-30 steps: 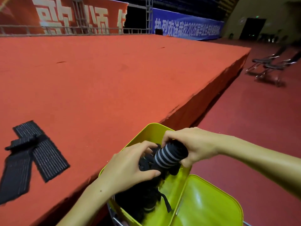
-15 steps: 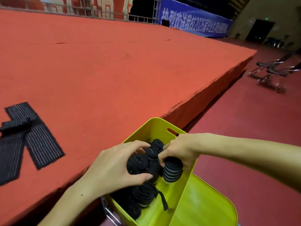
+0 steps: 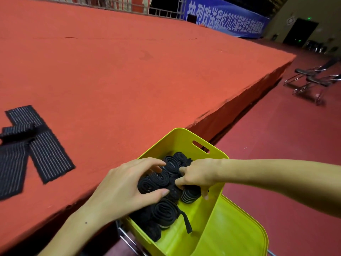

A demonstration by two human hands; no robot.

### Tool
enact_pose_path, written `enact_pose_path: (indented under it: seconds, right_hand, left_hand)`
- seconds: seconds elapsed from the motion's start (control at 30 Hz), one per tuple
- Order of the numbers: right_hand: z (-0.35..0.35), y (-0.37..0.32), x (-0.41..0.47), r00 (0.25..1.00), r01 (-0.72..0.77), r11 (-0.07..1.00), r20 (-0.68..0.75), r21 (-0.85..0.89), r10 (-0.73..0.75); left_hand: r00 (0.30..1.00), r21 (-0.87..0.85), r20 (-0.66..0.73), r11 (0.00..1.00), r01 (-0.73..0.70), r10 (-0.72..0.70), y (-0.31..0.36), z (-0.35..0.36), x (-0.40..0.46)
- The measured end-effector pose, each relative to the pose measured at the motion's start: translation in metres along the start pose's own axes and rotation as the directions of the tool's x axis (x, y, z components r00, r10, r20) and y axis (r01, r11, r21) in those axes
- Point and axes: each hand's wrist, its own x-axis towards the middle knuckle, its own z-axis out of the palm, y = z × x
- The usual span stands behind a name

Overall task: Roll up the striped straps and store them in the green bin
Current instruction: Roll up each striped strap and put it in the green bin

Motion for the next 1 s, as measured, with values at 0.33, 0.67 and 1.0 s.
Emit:
enact_pose_path:
  seconds: [0.33, 0.67, 1.0]
  right_hand:
    - [0.010, -0.010, -0.009, 0.997, -0.074, 0.988, 0.022, 0.138, 0.072]
    - [0.011, -0.004, -0.015, 0.968, -0.207, 0.959, -0.100, 0.195, 0.229]
    - [-0.035, -0.039, -0.068, 0.769, 0.173, 0.666, -0.522, 0.726, 0.369]
  left_hand:
    - [0.999, -0.053, -0.032, 0.998, 0.028, -0.029, -0.008, -0.005, -0.007]
    - [0.998, -0.121, -0.055, 0.993, 0.008, -0.015, -0.011, -0.017, -0.012]
    - [0.986, -0.177, -0.164, 0.984, 0.012, -0.041, -0.017, -0.048, -0.014]
